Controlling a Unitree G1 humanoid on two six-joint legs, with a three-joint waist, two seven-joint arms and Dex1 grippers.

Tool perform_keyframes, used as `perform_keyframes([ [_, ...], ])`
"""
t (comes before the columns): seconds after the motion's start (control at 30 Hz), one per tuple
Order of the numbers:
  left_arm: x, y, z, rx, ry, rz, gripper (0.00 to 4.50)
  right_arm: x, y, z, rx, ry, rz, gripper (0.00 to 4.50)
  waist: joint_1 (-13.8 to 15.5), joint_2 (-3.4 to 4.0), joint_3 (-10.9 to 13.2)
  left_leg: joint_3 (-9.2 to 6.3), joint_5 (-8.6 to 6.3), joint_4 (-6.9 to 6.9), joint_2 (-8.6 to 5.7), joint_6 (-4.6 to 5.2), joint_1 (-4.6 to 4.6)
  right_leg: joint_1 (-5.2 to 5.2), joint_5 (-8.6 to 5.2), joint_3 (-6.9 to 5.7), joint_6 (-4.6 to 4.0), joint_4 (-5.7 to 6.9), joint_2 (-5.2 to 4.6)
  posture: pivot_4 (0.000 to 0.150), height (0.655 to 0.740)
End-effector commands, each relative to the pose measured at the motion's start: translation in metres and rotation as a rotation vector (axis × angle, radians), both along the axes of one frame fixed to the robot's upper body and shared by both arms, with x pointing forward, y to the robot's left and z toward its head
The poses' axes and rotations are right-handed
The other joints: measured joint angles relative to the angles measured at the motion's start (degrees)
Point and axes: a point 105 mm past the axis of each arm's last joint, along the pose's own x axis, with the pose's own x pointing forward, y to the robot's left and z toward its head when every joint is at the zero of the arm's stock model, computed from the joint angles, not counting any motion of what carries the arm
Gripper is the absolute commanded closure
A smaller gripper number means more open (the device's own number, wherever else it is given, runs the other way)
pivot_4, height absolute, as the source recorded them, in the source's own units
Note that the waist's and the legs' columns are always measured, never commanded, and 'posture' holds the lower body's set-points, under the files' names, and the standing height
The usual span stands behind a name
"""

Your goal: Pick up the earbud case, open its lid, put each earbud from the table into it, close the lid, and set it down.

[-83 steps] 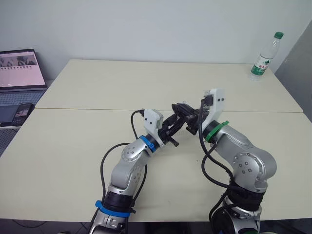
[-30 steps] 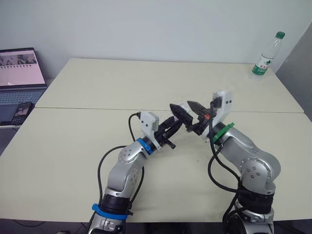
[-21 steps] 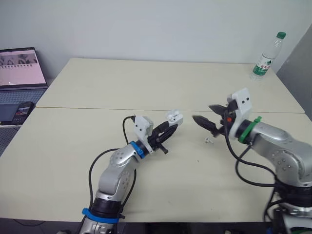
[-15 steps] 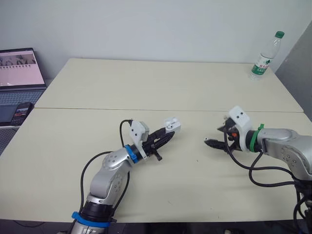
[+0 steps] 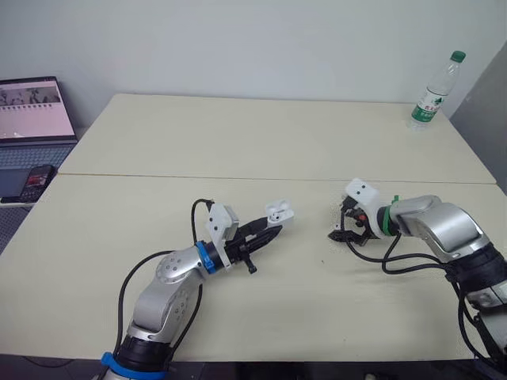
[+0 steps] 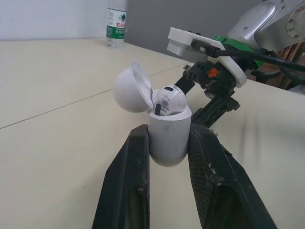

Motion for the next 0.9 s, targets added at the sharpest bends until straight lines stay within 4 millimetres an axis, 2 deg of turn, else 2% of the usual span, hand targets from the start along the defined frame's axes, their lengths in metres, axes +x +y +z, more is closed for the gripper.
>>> perform_keyframes([
  [0.03, -0.004, -0.002, 0.014, -0.017, -0.057, -0.007, 3.75, 0.0, 0.001, 0.008, 0.0, -0.021, 0.029, 1.35, 0.0, 0.0, 0.0, -0.02, 0.0, 0.0, 0.01, 0.0, 0.0, 0.0, 0.0, -0.01, 0.0, 0.0, 0.0, 0.15, 0.7362],
  [0.27, -0.004, -0.001, 0.013, -0.002, -0.058, -0.026, 3.75, -0.009, 0.001, 0.014, -0.012, -0.034, 0.083, 3.97, 0.0, 0.0, 0.0, -0.03, 0.0, 0.0, 0.01, 0.0, 0.0, 0.0, 0.0, -0.02, 0.0, 0.03, 0.0, 0.15, 0.7362],
  [0.3, -0.004, -0.001, 0.013, 0.0, -0.058, -0.033, 3.75, -0.012, 0.002, 0.017, -0.017, -0.04, 0.103, 4.09, 0.0, 0.0, 0.0, -0.03, 0.0, 0.0, 0.01, 0.0, 0.0, 0.0, 0.0, -0.03, 0.0, 0.03, 0.0, 0.15, 0.7362],
  [0.43, -0.004, -0.003, 0.012, 0.008, -0.059, -0.051, 3.75, -0.024, 0.002, 0.025, -0.046, -0.083, 0.23, 4.08, 0.01, 0.01, 0.01, -0.02, 0.0, 0.01, -0.01, 0.0, 0.0, 0.0, 0.0, -0.02, 0.0, 0.02, 0.0, 0.15, 0.7362],
  [0.53, -0.005, -0.004, 0.012, 0.011, -0.06, -0.069, 3.75, -0.046, -0.015, 0.028, -0.14, -0.086, 0.389, 4.08, 0.27, 0.03, 0.02, -0.06, 0.0, 0.0, -0.07, 0.0, 0.0, 0.01, -0.01, -0.08, 0.01, 0.0, 0.02, 0.15, 0.7362],
  [0.6, -0.006, -0.005, 0.011, 0.013, -0.059, -0.081, 3.75, -0.064, -0.029, 0.025, -0.213, -0.063, 0.54, 4.08, 0.41, 0.03, 0.03, -0.06, 0.0, 0.0, -0.1, 0.0, -0.01, 0.03, -0.03, -0.09, 0.05, -0.03, 0.01, 0.15, 0.7362],
  [0.67, -0.006, -0.006, 0.011, 0.014, -0.057, -0.094, 3.75, -0.078, -0.047, 0.019, -0.275, 0.001, 0.614, 4.08, 0.27, 0.02, 0.03, -0.02, -0.01, 0.0, -0.11, 0.01, -0.01, 0.04, -0.04, -0.12, 0.07, -0.06, 0.0, 0.15, 0.7362],
  [0.73, -0.007, -0.007, 0.01, 0.013, -0.056, -0.101, 3.75, -0.083, -0.058, 0.014, -0.308, 0.023, 0.66, 4.08, -0.03, 0.01, 0.04, 0.03, -0.01, 0.0, -0.08, 0.01, 0.03, 0.05, -0.04, -0.12, 0.07, -0.05, 0.0, 0.15, 0.7362],
  [0.9, -0.007, -0.01, 0.011, 0.013, -0.059, -0.114, 3.75, -0.09, -0.061, 0.005, -0.298, 0.012, 0.806, 4.08, -0.22, -0.01, 0.07, 0.25, 0.0, 0.0, 0.1, 0.01, 0.5, 0.25, -0.11, 0.0, 0.18, 0.12, 0.04, 0.15, 0.7362],
])
